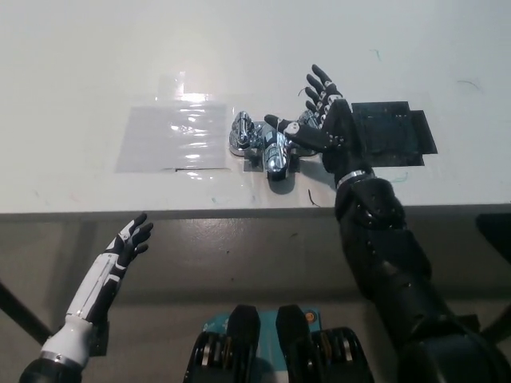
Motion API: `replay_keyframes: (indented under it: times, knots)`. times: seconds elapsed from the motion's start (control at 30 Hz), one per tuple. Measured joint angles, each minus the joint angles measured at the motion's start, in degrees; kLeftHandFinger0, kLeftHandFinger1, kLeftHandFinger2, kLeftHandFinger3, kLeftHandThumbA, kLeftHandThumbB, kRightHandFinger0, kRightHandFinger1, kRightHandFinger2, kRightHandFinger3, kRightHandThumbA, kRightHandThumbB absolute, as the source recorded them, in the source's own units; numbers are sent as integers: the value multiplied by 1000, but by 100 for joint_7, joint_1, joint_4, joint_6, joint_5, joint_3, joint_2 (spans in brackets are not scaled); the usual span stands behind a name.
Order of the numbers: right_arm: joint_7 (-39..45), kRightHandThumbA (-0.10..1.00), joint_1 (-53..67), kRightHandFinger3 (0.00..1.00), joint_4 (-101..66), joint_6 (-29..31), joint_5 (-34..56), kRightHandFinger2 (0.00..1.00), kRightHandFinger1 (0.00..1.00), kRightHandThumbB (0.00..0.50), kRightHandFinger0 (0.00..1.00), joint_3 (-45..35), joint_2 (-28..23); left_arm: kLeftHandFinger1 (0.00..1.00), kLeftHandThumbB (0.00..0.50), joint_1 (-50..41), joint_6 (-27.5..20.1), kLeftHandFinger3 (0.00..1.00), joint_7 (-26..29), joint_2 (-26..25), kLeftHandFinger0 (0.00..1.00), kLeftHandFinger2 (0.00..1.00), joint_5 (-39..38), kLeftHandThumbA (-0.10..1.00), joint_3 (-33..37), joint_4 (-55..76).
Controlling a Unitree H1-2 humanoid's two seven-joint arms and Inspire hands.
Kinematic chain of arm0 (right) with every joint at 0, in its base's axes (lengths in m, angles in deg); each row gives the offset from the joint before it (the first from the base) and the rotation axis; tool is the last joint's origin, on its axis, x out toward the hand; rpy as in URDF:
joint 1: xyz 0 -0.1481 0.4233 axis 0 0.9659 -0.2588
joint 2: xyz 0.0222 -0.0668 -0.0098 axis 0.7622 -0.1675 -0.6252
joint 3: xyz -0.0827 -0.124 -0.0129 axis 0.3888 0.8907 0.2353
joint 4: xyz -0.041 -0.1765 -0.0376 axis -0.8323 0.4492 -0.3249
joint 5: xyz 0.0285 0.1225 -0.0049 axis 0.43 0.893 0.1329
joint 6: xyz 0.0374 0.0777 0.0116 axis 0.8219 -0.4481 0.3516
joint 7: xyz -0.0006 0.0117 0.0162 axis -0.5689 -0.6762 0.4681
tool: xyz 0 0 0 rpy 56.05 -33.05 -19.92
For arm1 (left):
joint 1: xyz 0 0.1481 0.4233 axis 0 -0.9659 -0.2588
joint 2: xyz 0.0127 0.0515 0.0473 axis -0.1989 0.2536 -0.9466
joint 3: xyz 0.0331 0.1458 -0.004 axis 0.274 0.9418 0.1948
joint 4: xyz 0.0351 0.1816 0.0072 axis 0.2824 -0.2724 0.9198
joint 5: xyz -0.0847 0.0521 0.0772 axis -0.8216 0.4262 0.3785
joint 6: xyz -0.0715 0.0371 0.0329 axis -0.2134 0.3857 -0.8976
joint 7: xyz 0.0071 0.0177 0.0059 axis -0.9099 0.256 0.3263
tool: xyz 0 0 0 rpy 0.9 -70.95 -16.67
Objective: The faucet is at the center of the desk and the robot turn off the faucet by turning the right faucet handle using the right hand
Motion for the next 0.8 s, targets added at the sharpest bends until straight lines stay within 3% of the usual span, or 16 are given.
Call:
replay_keyframes:
  times: [0.03,0.07,0.13,0.3,0.57,0.8]
  knots:
    - [-180,1000,36,1000,-88,0,-41,1000,1000,377,1000,3,57,1000,418,2,0,1000,0,-1,1000,1000,0,1000,0,0]
    - [-281,1000,51,1000,-129,-3,-65,1000,1000,339,1000,4,87,1000,417,2,0,1000,0,-1,1000,1000,0,1000,-1,0]
    - [-554,1000,96,1000,-249,-30,-144,1000,1000,311,1000,20,155,1000,425,3,0,1000,0,-3,1000,1000,0,1000,-1,0]
    - [-1422,1000,144,1000,-506,-29,-446,1000,1000,288,1000,63,417,1000,424,5,2,1000,0,-3,1000,1000,-1,1000,-2,0]
    - [-2327,1000,146,1000,-725,-28,-860,1000,1000,295,1000,219,639,1000,415,17,3,1000,0,-16,1000,1000,2,1000,-2,13]
    - [-2346,1000,159,1000,-1257,-36,-912,1000,1000,359,1000,413,603,1000,401,81,3,1000,0,-15,1000,1000,2,1000,-1,13]
